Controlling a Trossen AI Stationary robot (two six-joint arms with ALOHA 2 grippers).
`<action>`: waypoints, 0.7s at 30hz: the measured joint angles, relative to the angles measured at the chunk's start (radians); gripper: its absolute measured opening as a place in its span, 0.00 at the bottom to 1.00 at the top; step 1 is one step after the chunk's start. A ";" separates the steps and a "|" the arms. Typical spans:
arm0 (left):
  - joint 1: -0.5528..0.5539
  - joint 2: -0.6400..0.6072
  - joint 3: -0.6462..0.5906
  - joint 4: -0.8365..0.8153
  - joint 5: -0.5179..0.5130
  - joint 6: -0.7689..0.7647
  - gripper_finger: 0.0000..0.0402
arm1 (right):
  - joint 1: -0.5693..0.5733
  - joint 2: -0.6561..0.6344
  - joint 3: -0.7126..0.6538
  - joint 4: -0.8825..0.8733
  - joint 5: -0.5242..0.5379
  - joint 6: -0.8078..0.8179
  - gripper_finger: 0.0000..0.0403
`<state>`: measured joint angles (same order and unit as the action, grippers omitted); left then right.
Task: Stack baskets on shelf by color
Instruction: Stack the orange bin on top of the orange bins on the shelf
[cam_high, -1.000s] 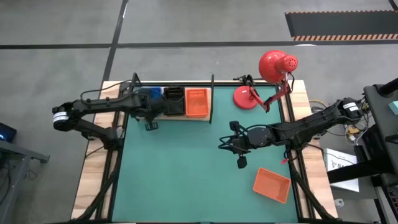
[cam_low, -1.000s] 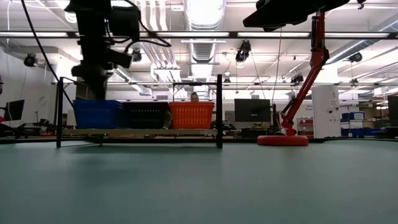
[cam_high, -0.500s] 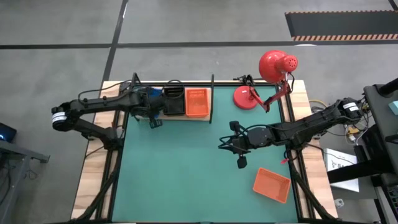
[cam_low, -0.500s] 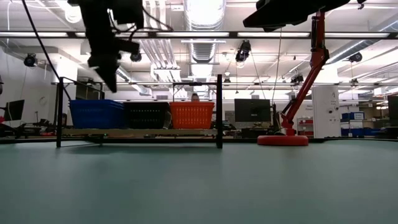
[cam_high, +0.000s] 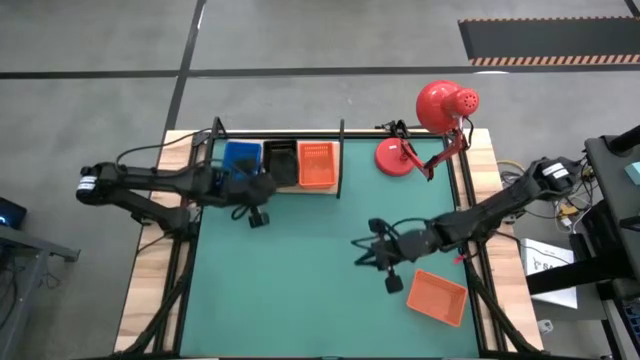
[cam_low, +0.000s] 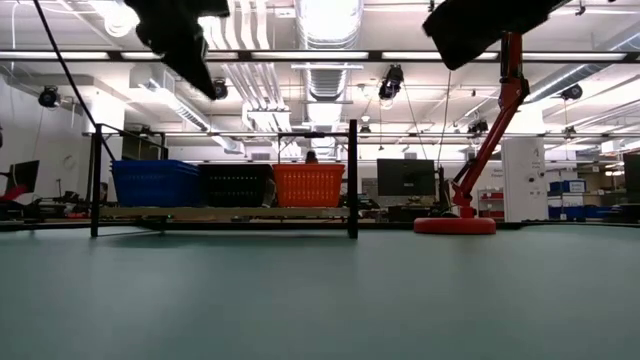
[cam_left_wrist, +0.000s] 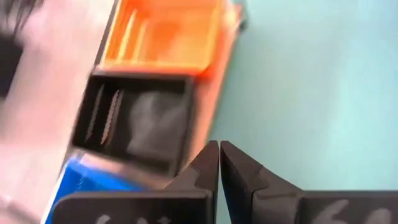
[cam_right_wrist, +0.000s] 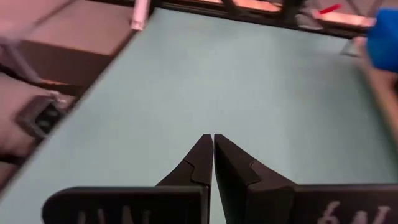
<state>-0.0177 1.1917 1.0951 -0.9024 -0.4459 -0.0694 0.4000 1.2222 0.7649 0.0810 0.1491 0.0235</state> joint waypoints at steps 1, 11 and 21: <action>-0.029 -0.002 -0.006 0.031 0.000 -0.005 0.00 | 0.018 0.018 0.000 0.020 0.000 0.021 0.02; -0.296 0.000 -0.022 0.367 -0.005 0.027 0.00 | 0.177 0.188 0.020 0.171 0.009 0.209 0.02; -0.466 0.013 -0.071 0.642 -0.005 0.126 0.00 | 0.292 0.421 0.291 0.105 0.072 0.246 0.02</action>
<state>-0.4837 1.2044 1.0242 -0.2606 -0.4508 0.0570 0.6919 1.6430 1.0561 0.1856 0.2207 0.2695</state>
